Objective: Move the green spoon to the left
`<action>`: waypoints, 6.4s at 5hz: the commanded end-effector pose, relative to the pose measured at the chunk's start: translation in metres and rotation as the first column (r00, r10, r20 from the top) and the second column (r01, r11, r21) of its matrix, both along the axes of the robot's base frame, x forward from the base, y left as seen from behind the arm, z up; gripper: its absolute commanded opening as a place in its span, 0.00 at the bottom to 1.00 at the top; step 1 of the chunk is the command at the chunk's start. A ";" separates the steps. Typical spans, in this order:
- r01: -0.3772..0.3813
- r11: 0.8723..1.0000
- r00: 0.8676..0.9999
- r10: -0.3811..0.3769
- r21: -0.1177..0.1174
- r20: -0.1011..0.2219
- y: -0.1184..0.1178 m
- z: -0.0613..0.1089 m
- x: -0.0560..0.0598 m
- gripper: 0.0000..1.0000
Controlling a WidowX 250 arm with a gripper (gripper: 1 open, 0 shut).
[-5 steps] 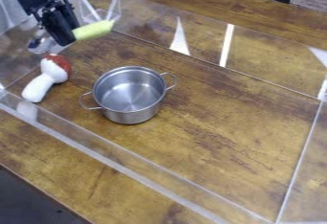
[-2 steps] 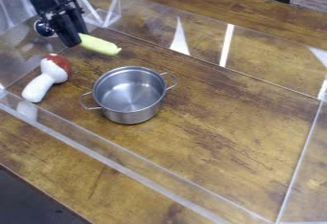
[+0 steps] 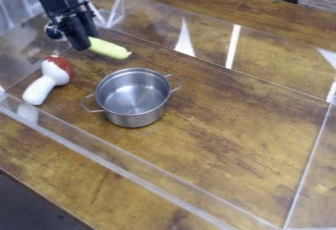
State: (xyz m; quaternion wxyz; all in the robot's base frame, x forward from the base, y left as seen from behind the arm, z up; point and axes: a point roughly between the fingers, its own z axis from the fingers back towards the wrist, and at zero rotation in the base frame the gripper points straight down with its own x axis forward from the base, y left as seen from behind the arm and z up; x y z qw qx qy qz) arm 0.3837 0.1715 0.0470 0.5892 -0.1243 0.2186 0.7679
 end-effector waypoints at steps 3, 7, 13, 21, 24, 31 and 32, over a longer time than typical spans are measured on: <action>-0.105 0.992 0.990 0.098 0.063 0.101 0.006 0.049 0.012 0.00; -0.038 0.997 0.995 0.032 0.071 0.091 0.038 0.038 -0.002 0.00; 0.013 0.995 0.996 -0.022 0.104 0.083 0.023 0.058 0.008 0.00; -0.004 0.970 0.998 -0.014 0.244 0.069 0.014 0.072 -0.007 0.00; -0.163 0.951 0.987 0.154 0.261 0.056 0.029 0.052 0.002 0.00; -0.212 0.941 0.976 0.215 0.264 0.017 0.017 0.043 0.042 0.00; -0.208 0.943 0.977 0.210 0.260 0.020 -0.002 0.047 0.032 0.00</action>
